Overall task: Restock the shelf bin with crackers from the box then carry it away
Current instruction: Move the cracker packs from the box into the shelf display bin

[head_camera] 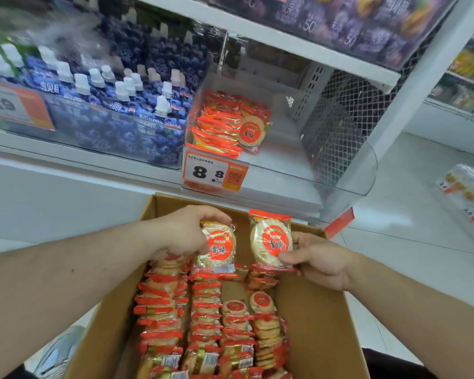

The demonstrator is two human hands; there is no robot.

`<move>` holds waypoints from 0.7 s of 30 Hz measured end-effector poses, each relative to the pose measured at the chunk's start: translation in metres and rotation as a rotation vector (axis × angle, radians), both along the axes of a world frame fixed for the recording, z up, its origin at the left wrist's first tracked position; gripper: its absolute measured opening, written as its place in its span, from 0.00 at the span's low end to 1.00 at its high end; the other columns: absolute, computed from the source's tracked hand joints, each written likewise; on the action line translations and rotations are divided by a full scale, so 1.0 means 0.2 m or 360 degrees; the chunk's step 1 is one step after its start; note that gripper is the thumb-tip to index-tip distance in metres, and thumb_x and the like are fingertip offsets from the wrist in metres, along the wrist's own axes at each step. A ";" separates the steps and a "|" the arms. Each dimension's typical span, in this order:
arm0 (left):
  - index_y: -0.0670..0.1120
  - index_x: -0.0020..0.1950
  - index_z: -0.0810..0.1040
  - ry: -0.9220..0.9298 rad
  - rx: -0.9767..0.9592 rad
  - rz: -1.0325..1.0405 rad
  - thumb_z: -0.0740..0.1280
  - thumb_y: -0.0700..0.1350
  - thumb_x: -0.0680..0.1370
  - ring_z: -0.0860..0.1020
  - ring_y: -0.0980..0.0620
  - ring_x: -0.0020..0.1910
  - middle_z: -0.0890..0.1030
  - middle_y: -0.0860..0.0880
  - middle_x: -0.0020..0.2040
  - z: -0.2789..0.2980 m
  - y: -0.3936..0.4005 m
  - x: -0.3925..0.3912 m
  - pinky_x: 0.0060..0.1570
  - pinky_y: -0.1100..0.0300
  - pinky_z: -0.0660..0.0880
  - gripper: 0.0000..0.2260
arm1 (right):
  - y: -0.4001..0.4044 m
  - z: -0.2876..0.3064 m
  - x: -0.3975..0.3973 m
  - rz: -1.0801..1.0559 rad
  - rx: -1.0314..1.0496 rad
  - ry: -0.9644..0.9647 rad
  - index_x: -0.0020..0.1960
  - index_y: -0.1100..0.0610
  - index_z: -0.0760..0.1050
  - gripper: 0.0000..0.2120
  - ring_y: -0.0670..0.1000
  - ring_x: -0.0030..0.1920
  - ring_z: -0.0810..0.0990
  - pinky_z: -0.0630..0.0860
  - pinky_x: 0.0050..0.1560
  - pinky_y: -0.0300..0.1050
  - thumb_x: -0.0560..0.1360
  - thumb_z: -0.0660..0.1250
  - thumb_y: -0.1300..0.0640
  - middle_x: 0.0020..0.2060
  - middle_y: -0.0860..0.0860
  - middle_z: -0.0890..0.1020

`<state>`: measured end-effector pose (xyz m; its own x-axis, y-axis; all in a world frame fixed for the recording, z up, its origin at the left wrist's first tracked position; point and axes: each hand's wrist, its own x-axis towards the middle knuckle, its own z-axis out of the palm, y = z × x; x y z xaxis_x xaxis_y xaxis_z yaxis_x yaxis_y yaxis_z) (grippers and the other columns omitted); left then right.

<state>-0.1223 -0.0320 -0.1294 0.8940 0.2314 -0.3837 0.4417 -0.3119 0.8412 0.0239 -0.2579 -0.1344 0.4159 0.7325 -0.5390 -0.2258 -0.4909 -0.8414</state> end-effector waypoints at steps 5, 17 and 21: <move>0.64 0.55 0.77 -0.0194 -0.0219 0.0022 0.71 0.28 0.67 0.76 0.47 0.33 0.80 0.54 0.49 0.10 -0.04 -0.04 0.36 0.55 0.70 0.31 | 0.07 0.15 -0.14 0.0097 0.0246 0.0059 0.66 0.61 0.73 0.38 0.57 0.58 0.81 0.77 0.56 0.44 0.58 0.82 0.59 0.58 0.62 0.81; 0.56 0.59 0.77 -0.0552 -0.0548 0.0011 0.72 0.27 0.68 0.83 0.46 0.51 0.82 0.42 0.55 0.25 -0.12 -0.08 0.52 0.45 0.80 0.29 | 0.18 0.28 -0.28 -0.0040 0.0162 -0.0268 0.60 0.61 0.76 0.29 0.53 0.51 0.84 0.79 0.50 0.43 0.62 0.80 0.63 0.50 0.56 0.85; 0.64 0.60 0.75 -0.0689 -0.0315 0.0020 0.76 0.32 0.67 0.80 0.47 0.47 0.78 0.43 0.57 0.29 -0.11 -0.07 0.48 0.49 0.81 0.33 | 0.18 0.36 -0.27 -0.0213 0.0314 -0.0360 0.59 0.61 0.76 0.27 0.54 0.48 0.85 0.80 0.44 0.43 0.61 0.79 0.60 0.49 0.56 0.85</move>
